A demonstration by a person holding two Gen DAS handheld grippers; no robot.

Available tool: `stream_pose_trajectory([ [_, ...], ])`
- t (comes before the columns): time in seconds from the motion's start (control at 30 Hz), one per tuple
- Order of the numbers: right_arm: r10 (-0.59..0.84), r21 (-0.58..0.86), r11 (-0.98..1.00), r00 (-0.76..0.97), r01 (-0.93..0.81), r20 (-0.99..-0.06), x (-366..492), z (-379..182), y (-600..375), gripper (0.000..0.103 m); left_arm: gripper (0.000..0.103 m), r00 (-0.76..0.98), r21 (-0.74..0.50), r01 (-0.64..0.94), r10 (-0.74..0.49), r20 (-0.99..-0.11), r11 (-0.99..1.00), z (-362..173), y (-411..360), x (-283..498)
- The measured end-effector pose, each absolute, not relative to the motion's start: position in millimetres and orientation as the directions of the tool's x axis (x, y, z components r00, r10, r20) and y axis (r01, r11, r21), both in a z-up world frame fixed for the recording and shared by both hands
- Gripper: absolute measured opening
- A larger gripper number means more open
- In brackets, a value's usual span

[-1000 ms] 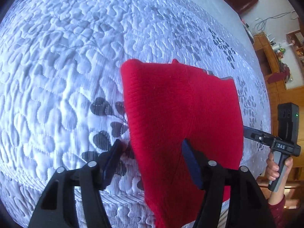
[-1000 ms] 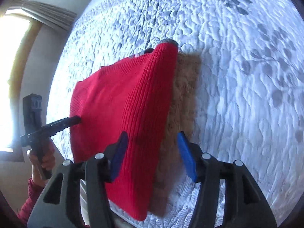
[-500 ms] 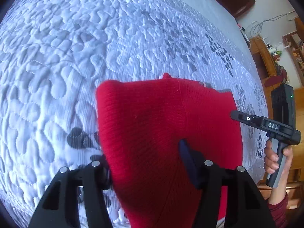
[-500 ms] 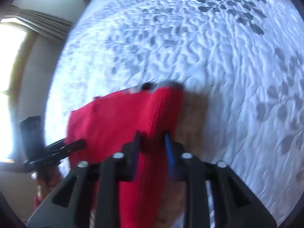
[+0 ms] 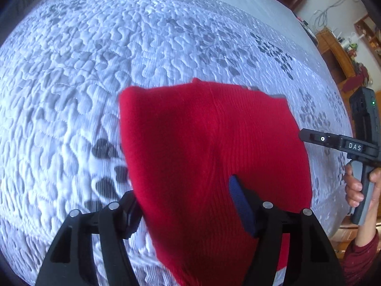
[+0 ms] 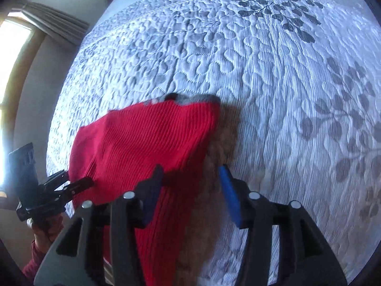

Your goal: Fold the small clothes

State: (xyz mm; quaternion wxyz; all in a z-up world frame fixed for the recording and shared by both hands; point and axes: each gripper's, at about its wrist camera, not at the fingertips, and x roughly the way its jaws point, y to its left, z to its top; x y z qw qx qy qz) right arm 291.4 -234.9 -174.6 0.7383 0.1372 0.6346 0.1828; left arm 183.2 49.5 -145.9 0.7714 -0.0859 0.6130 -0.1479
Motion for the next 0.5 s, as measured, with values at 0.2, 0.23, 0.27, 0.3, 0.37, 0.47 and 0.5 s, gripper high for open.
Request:
stream_pose_trajectory([
  [0.2,0.480,0.464,0.872,0.093,-0.155,-0.872,242,-166,-224,0.058,0.069,0.217,-0.316,0.130,-0.338,-0.916,0.940,-137,51,153],
  [0.23,0.489,0.472,0.867,0.090,-0.160,-0.868,235,-165,-222,0.058,0.069,0.217,-0.316,0.133,-0.339,-0.915,0.939,-137,51,149],
  [0.27,0.500,0.483,0.861,0.087,-0.159,-0.862,229,-165,-220,0.058,0.069,0.218,-0.314,0.138,-0.338,-0.915,0.939,-137,51,146],
  [0.3,0.508,0.491,0.856,0.086,-0.158,-0.857,224,-166,-218,0.058,0.070,0.218,-0.312,0.141,-0.337,-0.916,0.939,-137,50,143],
  [0.37,0.514,0.497,0.852,0.082,-0.162,-0.854,219,-167,-214,0.059,0.070,0.220,-0.309,0.145,-0.335,-0.916,0.940,-138,49,139],
  [0.47,0.513,0.496,0.853,0.079,-0.164,-0.855,216,-171,-208,0.059,0.071,0.225,-0.298,0.155,-0.328,-0.918,0.942,-140,48,134],
  [0.5,0.510,0.493,0.854,0.080,-0.164,-0.857,217,-173,-207,0.059,0.071,0.226,-0.299,0.156,-0.329,-0.917,0.941,-141,47,134],
])
